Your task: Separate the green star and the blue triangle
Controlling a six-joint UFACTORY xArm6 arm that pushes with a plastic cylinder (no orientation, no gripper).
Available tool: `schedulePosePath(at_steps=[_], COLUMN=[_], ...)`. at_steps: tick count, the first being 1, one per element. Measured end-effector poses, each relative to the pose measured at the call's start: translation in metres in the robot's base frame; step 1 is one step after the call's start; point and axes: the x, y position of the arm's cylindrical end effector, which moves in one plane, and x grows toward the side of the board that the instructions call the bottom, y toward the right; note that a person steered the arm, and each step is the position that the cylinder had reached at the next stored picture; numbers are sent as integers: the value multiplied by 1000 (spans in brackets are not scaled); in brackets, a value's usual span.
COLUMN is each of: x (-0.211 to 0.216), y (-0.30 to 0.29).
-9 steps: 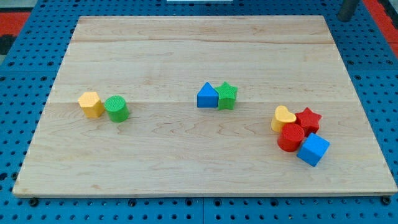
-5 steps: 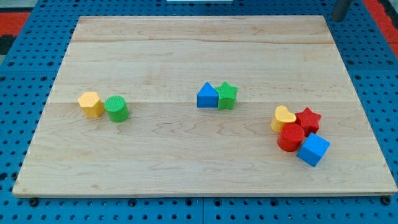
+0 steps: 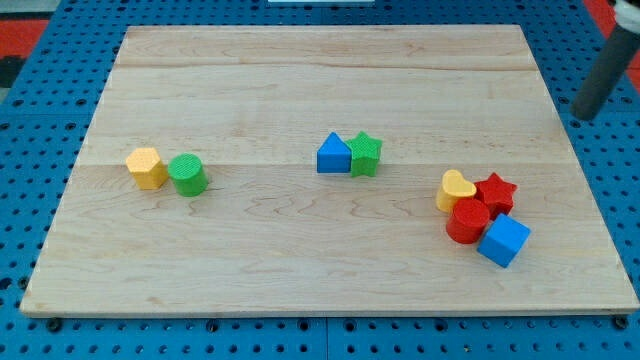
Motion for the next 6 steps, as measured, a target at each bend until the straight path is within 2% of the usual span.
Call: schedulePosePath(at_steps=[1, 2, 3, 6], x=[3, 33, 46, 49], y=[-3, 5, 9, 13])
